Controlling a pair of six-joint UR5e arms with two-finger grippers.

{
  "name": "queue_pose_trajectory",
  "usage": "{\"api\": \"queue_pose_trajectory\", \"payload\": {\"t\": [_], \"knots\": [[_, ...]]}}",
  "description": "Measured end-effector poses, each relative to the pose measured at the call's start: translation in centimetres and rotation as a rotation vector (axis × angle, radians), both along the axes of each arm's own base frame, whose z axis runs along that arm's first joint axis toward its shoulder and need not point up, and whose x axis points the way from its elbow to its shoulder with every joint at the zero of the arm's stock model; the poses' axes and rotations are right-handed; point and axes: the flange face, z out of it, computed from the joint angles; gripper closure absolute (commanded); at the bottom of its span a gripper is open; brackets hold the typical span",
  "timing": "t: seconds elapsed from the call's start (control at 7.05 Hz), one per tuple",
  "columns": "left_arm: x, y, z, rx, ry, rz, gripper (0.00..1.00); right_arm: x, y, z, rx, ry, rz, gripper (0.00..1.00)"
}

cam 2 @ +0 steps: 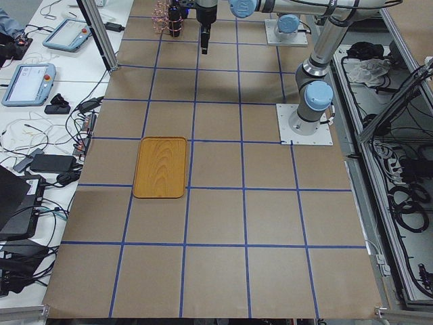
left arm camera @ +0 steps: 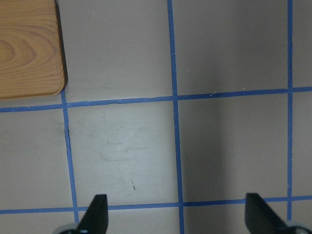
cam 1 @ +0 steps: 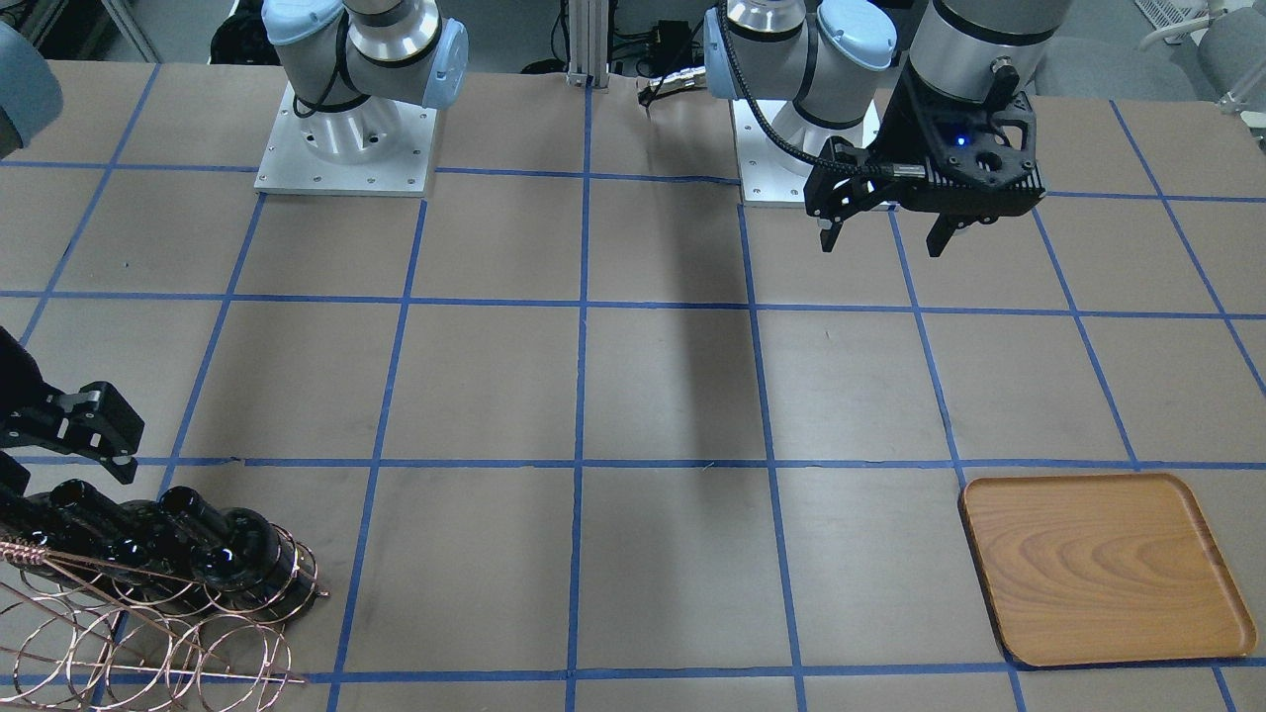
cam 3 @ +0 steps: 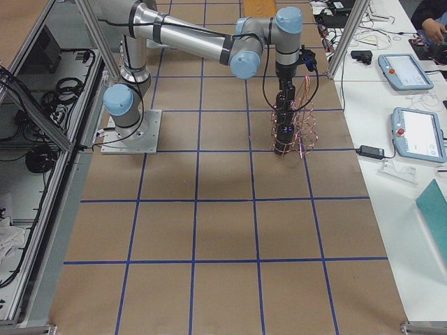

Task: Take wine from basket and place on tray
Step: 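Close the right gripper on the neck of the nearest dark bottle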

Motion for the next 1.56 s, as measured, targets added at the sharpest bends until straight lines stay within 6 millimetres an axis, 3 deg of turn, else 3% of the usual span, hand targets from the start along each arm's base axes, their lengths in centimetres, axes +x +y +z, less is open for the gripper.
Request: {"api": "queue_pose_trajectory", "payload": {"t": [0.14, 0.57, 0.71, 0.85, 0.99, 1.56], "knots": [[0.0, 0.0, 0.0, -0.001, 0.000, 0.000, 0.00, -0.1, -0.4, -0.6, -0.006, -0.003, -0.001, 0.35], [0.0, 0.0, -0.1, 0.002, 0.000, 0.000, 0.00, -0.2, -1.1, -1.3, -0.018, -0.003, -0.006, 0.37], [0.0, 0.0, -0.1, 0.001, 0.000, 0.001, 0.00, -0.2, -1.3, -1.5, -0.021, -0.004, -0.013, 0.45], [0.0, 0.0, -0.1, 0.001, 0.000, 0.001, 0.00, -0.2, -1.3, -1.6, -0.022, -0.005, -0.018, 0.69], [0.0, 0.0, -0.1, 0.001, 0.000, 0.001, 0.00, -0.2, -1.4, -1.6, -0.022, -0.006, -0.022, 1.00], [0.0, 0.1, 0.0, 0.000, 0.000, 0.001, 0.00, -0.2, -1.0, -1.1, -0.017, 0.001, -0.027, 1.00]]}}
